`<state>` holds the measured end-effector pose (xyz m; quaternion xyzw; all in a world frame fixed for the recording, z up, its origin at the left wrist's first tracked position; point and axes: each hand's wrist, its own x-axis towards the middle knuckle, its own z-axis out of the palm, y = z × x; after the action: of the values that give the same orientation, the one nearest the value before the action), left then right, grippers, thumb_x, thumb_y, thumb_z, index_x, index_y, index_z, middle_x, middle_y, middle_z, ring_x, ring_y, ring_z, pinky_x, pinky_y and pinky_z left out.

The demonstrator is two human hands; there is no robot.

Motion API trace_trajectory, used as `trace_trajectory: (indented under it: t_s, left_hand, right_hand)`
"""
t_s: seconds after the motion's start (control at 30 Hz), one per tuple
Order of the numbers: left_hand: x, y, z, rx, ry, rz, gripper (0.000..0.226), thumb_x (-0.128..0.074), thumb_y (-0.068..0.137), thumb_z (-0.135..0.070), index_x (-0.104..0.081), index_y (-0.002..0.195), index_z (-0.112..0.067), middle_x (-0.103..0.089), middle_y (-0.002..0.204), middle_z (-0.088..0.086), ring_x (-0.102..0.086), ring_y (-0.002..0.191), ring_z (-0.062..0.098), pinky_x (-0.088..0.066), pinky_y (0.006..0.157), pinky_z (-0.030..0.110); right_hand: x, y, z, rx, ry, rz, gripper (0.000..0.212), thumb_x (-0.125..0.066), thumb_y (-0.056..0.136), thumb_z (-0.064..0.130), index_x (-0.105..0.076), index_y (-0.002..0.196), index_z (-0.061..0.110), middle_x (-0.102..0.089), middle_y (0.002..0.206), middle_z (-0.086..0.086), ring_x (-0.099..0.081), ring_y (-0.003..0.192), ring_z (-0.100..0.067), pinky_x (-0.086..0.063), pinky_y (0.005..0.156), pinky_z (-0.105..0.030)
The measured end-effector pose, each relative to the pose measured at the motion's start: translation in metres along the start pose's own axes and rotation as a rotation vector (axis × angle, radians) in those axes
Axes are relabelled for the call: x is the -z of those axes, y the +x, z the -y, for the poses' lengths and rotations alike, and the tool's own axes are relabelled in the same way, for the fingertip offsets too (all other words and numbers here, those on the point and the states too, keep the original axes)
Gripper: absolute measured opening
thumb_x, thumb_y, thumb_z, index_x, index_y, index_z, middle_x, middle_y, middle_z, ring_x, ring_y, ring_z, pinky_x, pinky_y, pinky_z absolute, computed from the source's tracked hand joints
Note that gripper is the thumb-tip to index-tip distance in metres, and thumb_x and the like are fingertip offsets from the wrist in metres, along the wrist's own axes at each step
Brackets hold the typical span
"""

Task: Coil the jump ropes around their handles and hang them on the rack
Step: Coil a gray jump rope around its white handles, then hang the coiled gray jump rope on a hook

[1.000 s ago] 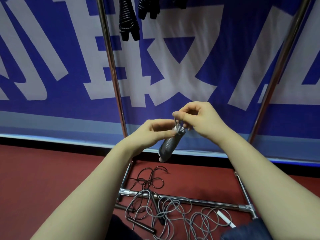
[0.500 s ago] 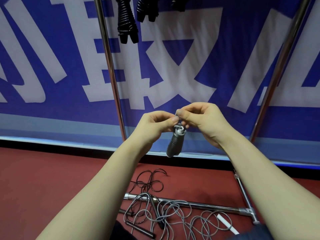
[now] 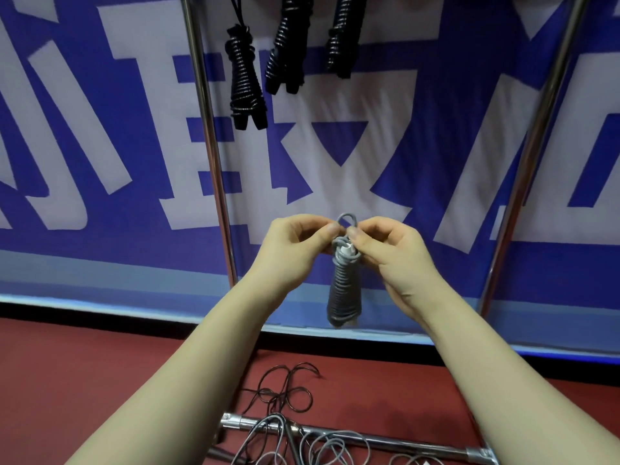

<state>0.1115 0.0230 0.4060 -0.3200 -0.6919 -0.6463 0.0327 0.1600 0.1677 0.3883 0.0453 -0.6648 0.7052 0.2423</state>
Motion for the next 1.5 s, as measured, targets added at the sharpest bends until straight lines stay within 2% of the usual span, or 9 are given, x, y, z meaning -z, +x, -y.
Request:
trace_trajectory:
  t_s: [0.3,0.53,0.7,0.8,0.87,1.03,1.2,1.33,1.5]
  left_hand:
    - [-0.001,0.066,-0.071,-0.093,0.111,-0.145,0.012,-0.062,0.095,-0.015,-0.072,0.090,-0.010,-0.071,0.080,0.002,-0.063,0.072,0.009,-0.052,0.065,0.019]
    - [-0.027,0.143,-0.136,-0.176,0.011,-0.233,0.013,-0.064,0.094,-0.013,-0.070,0.082,-0.011,-0.064,0.068,-0.004,-0.057,0.054,-0.002,-0.047,0.059,0.018]
    - [-0.047,0.195,-0.167,-0.240,0.065,-0.270,0.013,-0.065,0.093,-0.019,-0.072,0.085,-0.012,-0.068,0.076,0.002,-0.057,0.064,0.009,-0.049,0.065,0.030]
    - [-0.055,0.223,-0.184,-0.264,0.036,-0.298,0.015,-0.065,0.093,-0.020,-0.071,0.080,-0.015,-0.071,0.083,0.005,-0.063,0.078,0.016,-0.056,0.084,0.041]
    - [-0.058,0.243,-0.195,-0.269,0.010,-0.316,0.020,-0.065,0.093,-0.021,-0.069,0.074,-0.017,-0.070,0.079,0.004,-0.062,0.076,0.018,-0.057,0.085,0.045]
    - [-0.059,0.282,-0.213,-0.258,-0.049,-0.377,0.021,-0.064,0.091,-0.020,-0.069,0.072,-0.013,-0.073,0.083,0.013,-0.071,0.085,0.032,-0.057,0.084,0.049]
    - [-0.066,0.292,-0.206,-0.193,-0.055,-0.403,0.028,-0.064,0.090,-0.017,-0.068,0.063,-0.010,-0.068,0.072,0.011,-0.066,0.071,0.030,-0.058,0.077,0.051]
    - [-0.069,0.285,-0.190,-0.254,0.101,-0.419,0.028,-0.062,0.093,-0.021,-0.069,0.066,-0.016,-0.067,0.064,0.003,-0.069,0.068,0.027,-0.059,0.075,0.043]
    - [-0.065,0.277,-0.191,-0.224,0.019,-0.391,0.020,-0.062,0.094,-0.013,-0.072,0.082,-0.001,-0.066,0.058,0.010,-0.064,0.045,0.017,-0.061,0.057,0.036]
  right_hand:
    - [-0.013,0.055,0.083,0.165,-0.102,-0.200,0.014,-0.068,0.090,0.009,-0.070,0.076,0.013,-0.072,0.080,-0.010,-0.069,0.082,-0.028,-0.057,0.081,-0.046]
    - [0.006,0.112,0.158,0.281,-0.114,-0.288,0.019,-0.068,0.088,0.008,-0.069,0.070,0.014,-0.070,0.073,-0.004,-0.067,0.073,-0.017,-0.056,0.069,-0.033]
    - [0.028,0.154,0.198,0.362,-0.134,-0.324,0.023,-0.068,0.087,0.005,-0.067,0.066,0.015,-0.066,0.068,-0.003,-0.061,0.065,-0.013,-0.050,0.061,-0.028]
    - [0.038,0.178,0.220,0.395,-0.171,-0.306,0.017,-0.068,0.088,0.007,-0.069,0.072,0.012,-0.068,0.070,-0.003,-0.062,0.062,-0.009,-0.049,0.055,-0.022]
    - [0.040,0.195,0.236,0.413,-0.174,-0.297,0.015,-0.067,0.089,0.006,-0.069,0.074,0.009,-0.067,0.070,-0.004,-0.062,0.058,-0.008,-0.048,0.053,-0.020]
    - [0.041,0.232,0.261,0.469,-0.238,-0.330,0.012,-0.071,0.084,0.007,-0.071,0.072,0.002,-0.068,0.068,-0.006,-0.063,0.060,-0.012,-0.051,0.055,-0.023]
    - [0.043,0.258,0.252,0.440,-0.273,-0.412,0.017,-0.068,0.080,0.004,-0.066,0.073,-0.011,-0.061,0.066,-0.012,-0.057,0.063,-0.021,-0.057,0.067,-0.044]
    - [0.048,0.257,0.230,0.412,-0.240,-0.355,0.011,-0.067,0.087,0.003,-0.072,0.076,0.003,-0.070,0.075,-0.008,-0.065,0.067,-0.017,-0.058,0.070,-0.033]
    - [0.049,0.258,0.221,0.415,-0.273,-0.345,0.013,-0.065,0.091,0.016,-0.074,0.083,0.010,-0.074,0.081,-0.007,-0.070,0.079,-0.023,-0.059,0.080,-0.043]
